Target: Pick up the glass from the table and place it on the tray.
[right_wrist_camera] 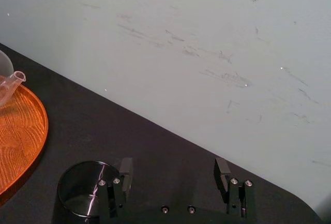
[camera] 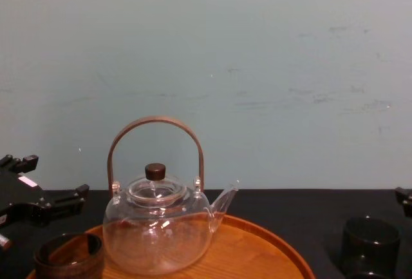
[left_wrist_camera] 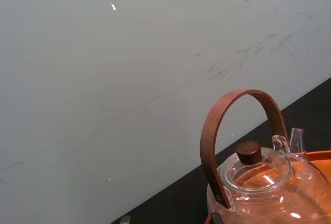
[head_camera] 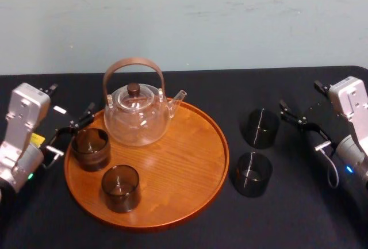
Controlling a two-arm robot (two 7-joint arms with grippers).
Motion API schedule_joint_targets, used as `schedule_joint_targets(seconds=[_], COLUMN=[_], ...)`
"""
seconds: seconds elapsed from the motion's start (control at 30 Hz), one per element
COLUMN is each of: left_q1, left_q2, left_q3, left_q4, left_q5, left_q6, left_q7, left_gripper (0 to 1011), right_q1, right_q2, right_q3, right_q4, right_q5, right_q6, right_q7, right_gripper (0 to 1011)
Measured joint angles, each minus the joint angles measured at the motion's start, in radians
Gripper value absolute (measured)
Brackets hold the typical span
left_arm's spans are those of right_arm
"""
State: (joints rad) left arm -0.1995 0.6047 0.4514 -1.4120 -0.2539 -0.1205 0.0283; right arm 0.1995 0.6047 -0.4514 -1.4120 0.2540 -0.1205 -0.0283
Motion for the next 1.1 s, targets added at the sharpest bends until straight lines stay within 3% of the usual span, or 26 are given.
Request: schedule_joint_targets(seconds=[1.1], left_q1=[0.000], left_q2=[0.000], left_q3=[0.000], left_q4=[0.000], left_q5=[0.000], left_q6=[0.000], left_q7=[0.000], left_gripper=[1001], right_q1=[0.000], right_q2=[0.000], right_q3=[0.000], right_q4=[0.000], right_q5=[0.000], right_q6=[0.000], right_q7=[0.000], right_gripper=[1002])
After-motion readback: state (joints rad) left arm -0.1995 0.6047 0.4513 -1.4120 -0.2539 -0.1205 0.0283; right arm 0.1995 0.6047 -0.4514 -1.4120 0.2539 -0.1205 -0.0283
